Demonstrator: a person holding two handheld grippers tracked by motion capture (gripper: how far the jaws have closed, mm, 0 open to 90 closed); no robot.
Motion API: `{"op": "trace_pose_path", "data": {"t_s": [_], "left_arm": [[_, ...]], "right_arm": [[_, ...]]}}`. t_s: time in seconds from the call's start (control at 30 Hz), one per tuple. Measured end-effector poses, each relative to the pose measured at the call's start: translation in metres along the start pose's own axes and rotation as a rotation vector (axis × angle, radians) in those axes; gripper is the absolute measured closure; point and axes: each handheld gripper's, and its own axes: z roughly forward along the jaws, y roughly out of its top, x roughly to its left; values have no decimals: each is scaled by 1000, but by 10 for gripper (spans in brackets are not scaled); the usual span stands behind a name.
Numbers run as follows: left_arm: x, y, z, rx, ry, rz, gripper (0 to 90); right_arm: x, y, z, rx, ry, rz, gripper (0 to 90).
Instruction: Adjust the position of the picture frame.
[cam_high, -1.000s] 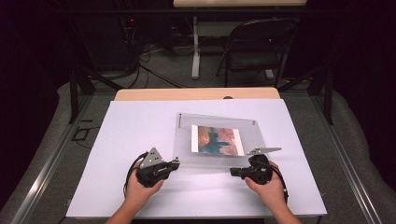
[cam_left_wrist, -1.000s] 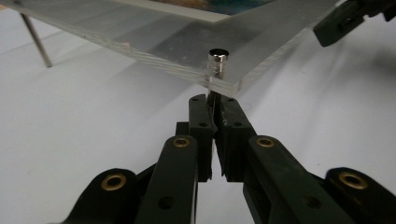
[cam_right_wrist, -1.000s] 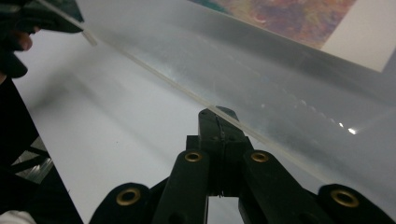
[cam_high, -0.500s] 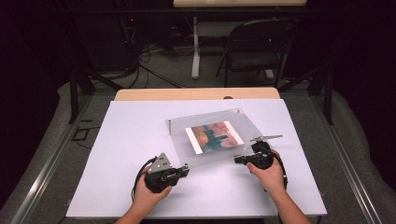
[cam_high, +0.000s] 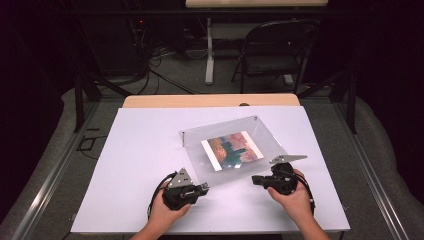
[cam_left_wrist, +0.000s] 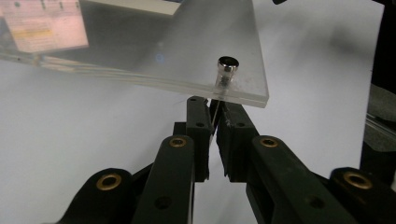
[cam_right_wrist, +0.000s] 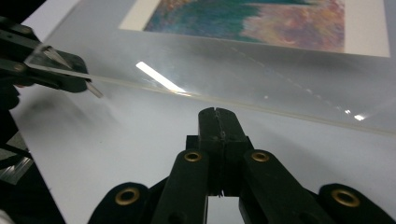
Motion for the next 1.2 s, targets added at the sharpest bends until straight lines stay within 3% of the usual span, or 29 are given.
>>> {"op": "trace_pose_path", "data": {"t_s": [0.2,0.37,0.53,0.73,0.93,1.2], "left_arm": [[-11,-1,16,50,-30,23,824],[-11,-1,17,51,-28,36,818],[-7,-4,8,37,-17,30,724],[1,-11,-10,-31,-14,-21,580],[19,-16,-29,-90,71,-54,441],[57,-15,-36,-139,196,-141,421]], "right_arm": [[10,-8,-11,-31,7,-28,863],[13,-15,-13,-73,9,-51,786],[14,-15,-15,-103,20,-50,752],[15,-16,-12,-139,21,-63,697],[16,-17,-8,-159,-1,-99,589],[17,-20,-6,-192,-36,-133,515]]}}
